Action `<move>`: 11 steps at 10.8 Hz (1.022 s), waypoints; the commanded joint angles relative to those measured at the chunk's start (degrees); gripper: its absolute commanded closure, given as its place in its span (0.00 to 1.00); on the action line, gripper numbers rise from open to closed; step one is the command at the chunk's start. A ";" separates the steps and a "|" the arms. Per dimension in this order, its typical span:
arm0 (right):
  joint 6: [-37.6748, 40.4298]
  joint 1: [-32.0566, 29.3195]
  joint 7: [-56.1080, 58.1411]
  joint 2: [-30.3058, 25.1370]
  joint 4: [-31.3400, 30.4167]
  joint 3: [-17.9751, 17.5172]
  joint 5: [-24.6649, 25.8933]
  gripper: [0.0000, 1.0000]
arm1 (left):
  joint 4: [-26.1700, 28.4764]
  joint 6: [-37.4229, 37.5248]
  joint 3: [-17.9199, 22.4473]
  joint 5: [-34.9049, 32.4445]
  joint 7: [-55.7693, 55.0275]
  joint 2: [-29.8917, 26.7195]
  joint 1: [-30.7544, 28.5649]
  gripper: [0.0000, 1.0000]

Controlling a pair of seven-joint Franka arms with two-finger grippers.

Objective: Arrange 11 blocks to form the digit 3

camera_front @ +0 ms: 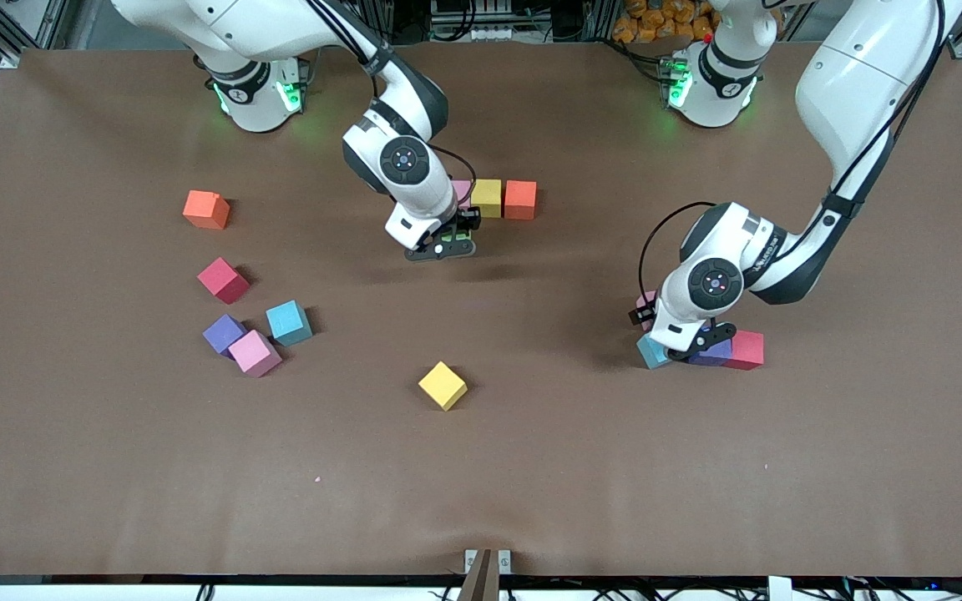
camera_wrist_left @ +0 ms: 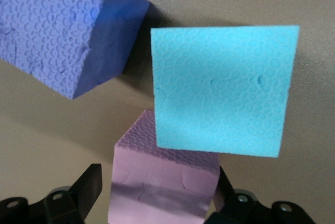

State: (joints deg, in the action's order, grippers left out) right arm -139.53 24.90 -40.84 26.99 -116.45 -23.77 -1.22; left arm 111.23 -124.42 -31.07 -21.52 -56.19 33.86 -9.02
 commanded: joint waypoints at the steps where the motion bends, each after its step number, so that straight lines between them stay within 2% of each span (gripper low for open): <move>1: 0.66 1.64 -1.87 0.61 0.87 0.66 0.25 0.69 | -0.40 -0.74 -0.74 -1.95 -1.29 0.33 -0.47 0.59; 3: 0.66 2.43 -3.27 1.31 0.70 0.66 0.25 0.69 | -1.36 -0.65 -1.97 -1.86 -0.68 -0.02 -0.39 0.75; 4: 0.75 2.43 -3.37 1.31 0.43 0.66 0.34 0.69 | -1.89 -0.57 -2.50 -1.86 -0.50 -0.37 -0.30 0.79; 9: 0.66 3.49 -4.68 1.49 -0.62 0.66 0.25 0.69 | -6.72 0.40 -6.01 -0.98 -1.20 -2.57 -0.47 0.84; 11: 0.75 3.66 -4.77 1.49 -0.62 0.66 0.25 0.69 | -9.70 3.02 -7.41 -0.46 -1.20 -2.57 -0.47 0.84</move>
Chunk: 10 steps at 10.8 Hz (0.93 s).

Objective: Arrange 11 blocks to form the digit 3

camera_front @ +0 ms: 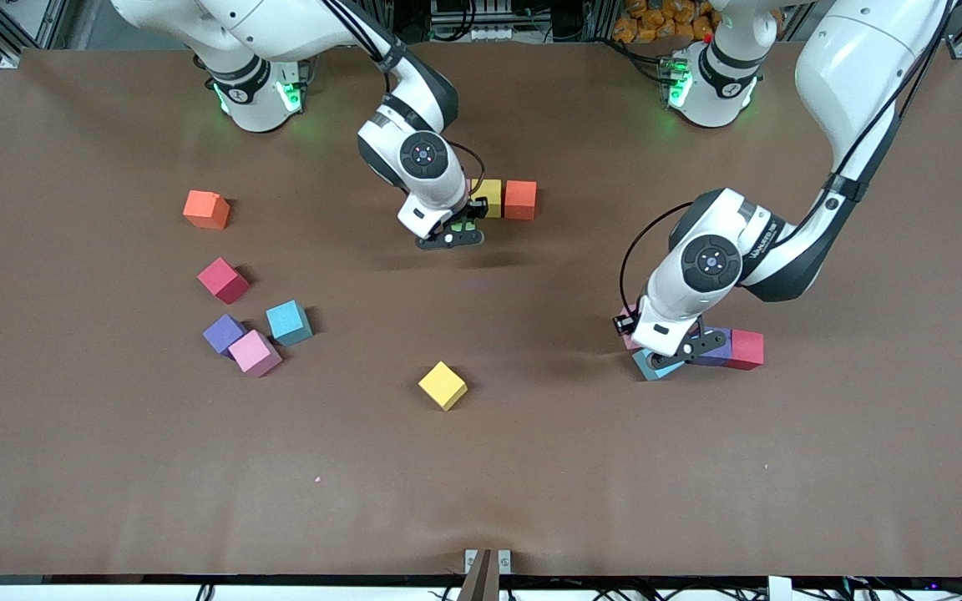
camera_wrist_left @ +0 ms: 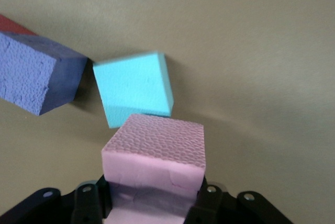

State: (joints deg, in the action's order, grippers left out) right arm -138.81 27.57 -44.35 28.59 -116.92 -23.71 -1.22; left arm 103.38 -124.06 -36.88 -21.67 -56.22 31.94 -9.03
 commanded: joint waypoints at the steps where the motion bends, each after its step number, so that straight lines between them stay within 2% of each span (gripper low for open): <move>1: 0.38 0.91 -1.35 -0.28 -0.15 0.60 0.25 0.69 | -3.61 4.25 -1.88 1.27 -1.18 -0.74 -0.46 0.84; 5: 0.20 0.91 -1.62 0.15 -0.06 0.77 0.43 0.69 | -8.37 10.92 -2.06 3.13 -0.39 -3.11 -0.55 0.84; 6: 0.03 0.91 -1.62 0.33 -0.06 0.86 0.43 0.59 | -9.68 13.73 -2.15 3.13 0.31 -3.29 -0.73 0.84; 7: 0.11 0.91 -1.62 0.42 0.03 1.64 0.43 0.17 | -10.48 15.41 -2.23 3.13 0.41 -3.90 -1.25 0.84; 8: 0.38 0.91 -1.36 0.16 0.20 1.91 0.43 0.00 | -10.48 15.51 -2.23 3.22 0.41 -4.17 -1.43 0.84; 10: 0.55 0.73 -1.27 -0.28 0.99 2.09 0.43 0.00 | -11.01 15.52 -2.06 3.48 0.58 -4.00 -1.52 0.84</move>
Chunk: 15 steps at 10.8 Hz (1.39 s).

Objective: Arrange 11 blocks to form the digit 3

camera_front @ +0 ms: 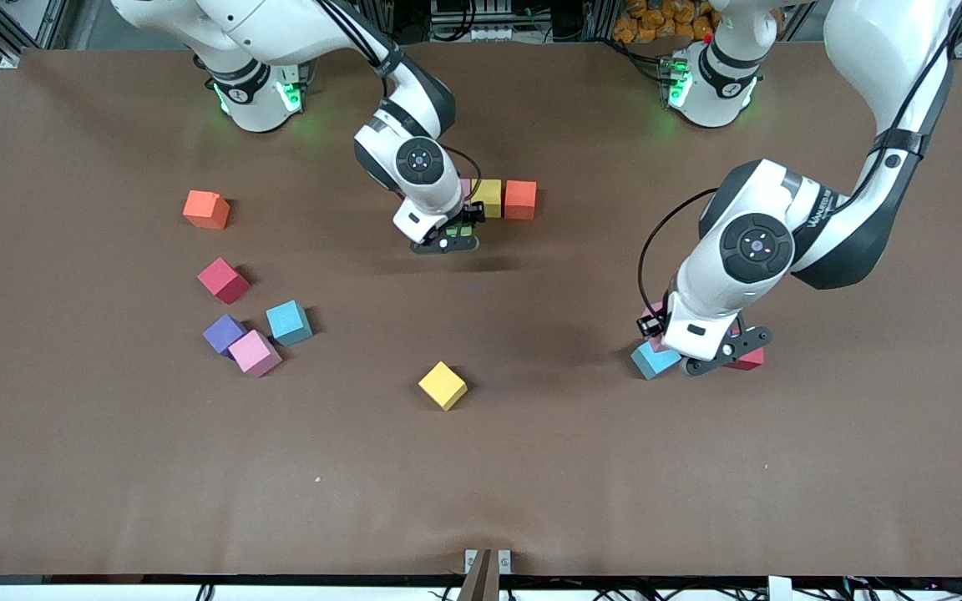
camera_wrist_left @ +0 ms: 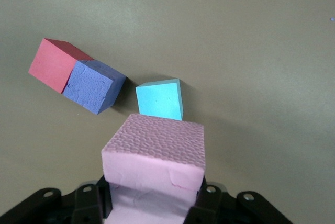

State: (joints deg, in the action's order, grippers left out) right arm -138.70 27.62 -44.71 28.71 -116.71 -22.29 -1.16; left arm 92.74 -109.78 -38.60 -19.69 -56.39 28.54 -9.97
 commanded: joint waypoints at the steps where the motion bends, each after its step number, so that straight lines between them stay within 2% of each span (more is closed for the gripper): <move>1: 0.54 0.60 -0.82 -0.59 1.65 0.67 0.37 0.00 | -0.63 1.23 -0.42 2.02 0.84 -0.59 -1.19 0.84; 4: 2.72 -0.80 0.67 -2.08 6.56 3.65 0.46 0.00 | -0.63 1.32 -0.86 3.95 0.76 -2.16 -2.86 0.84; 6: 4.57 -6.49 3.92 -2.87 8.25 4.36 0.46 0.00 | -0.72 1.32 -0.86 5.09 0.93 -3.23 -4.35 0.84; 7: 4.84 -9.22 7.15 -3.57 7.99 5.67 0.81 0.00 | -0.72 1.32 -0.86 5.19 0.93 -3.40 -4.62 0.84; 10: 10.01 -12.40 23.83 -5.85 8.07 11.64 0.90 0.00 | -0.64 1.32 -0.86 5.19 0.85 -4.80 -6.20 0.84; 13: 14.42 -19.60 40.09 -6.57 7.90 11.83 0.90 0.00 | -0.63 3.33 -0.86 5.71 0.84 -6.21 -6.20 0.84; 15: 14.52 -20.76 45.13 -6.57 7.02 11.83 1.07 0.00 | -0.37 4.57 -1.56 5.71 1.11 -6.74 -6.12 0.84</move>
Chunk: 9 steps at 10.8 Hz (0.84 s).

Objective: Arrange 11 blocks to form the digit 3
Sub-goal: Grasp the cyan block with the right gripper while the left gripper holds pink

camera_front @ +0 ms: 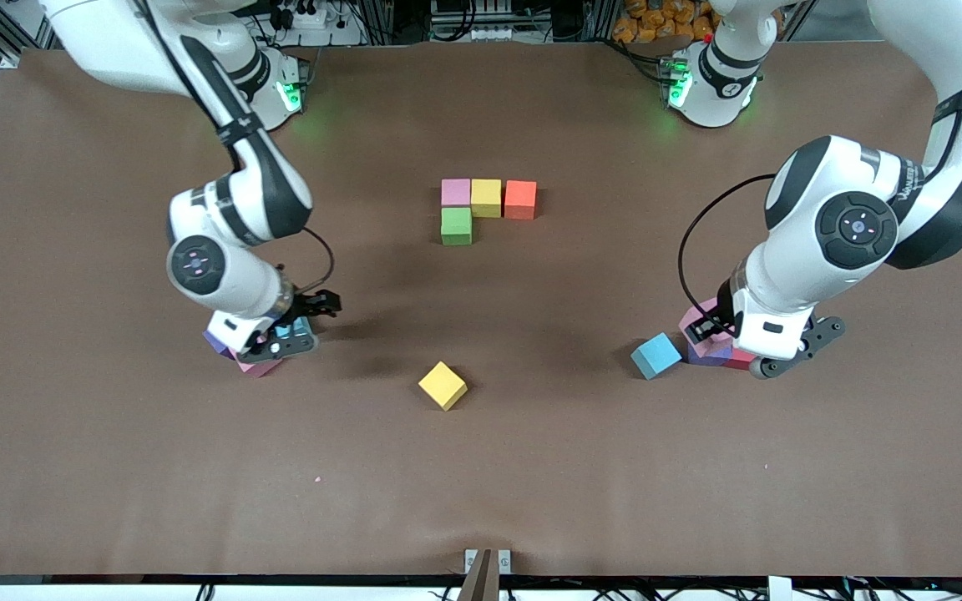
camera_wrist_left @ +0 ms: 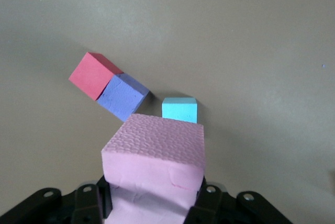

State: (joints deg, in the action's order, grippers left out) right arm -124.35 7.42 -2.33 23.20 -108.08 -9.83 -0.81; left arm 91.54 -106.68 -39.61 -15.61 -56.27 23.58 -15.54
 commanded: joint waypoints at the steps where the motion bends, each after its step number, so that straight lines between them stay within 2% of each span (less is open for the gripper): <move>1: -0.53 -0.47 4.17 -0.87 -2.83 -0.63 2.64 0.00 | 0.66 1.48 -0.64 1.55 0.90 -1.88 -0.54 0.84; 2: -1.67 -0.47 4.44 -0.79 -4.06 -0.63 5.96 0.00 | 0.66 1.48 -0.64 1.55 0.90 -2.49 -0.54 0.84; 4: -11.74 -0.47 4.44 -0.87 -11.33 -0.63 10.90 0.00 | 0.66 2.26 -0.64 1.55 0.81 -3.10 -0.54 0.85; 9: -14.07 -1.35 9.54 -0.43 -12.15 -0.46 11.62 0.00 | 0.83 3.24 -1.78 3.29 -0.07 -3.63 0.07 0.85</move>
State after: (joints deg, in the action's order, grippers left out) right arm -137.28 6.96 6.00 23.41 -119.25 -9.98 9.83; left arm 91.56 -104.33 -41.12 -14.87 -56.30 21.31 -15.42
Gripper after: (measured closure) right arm 0.000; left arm 0.436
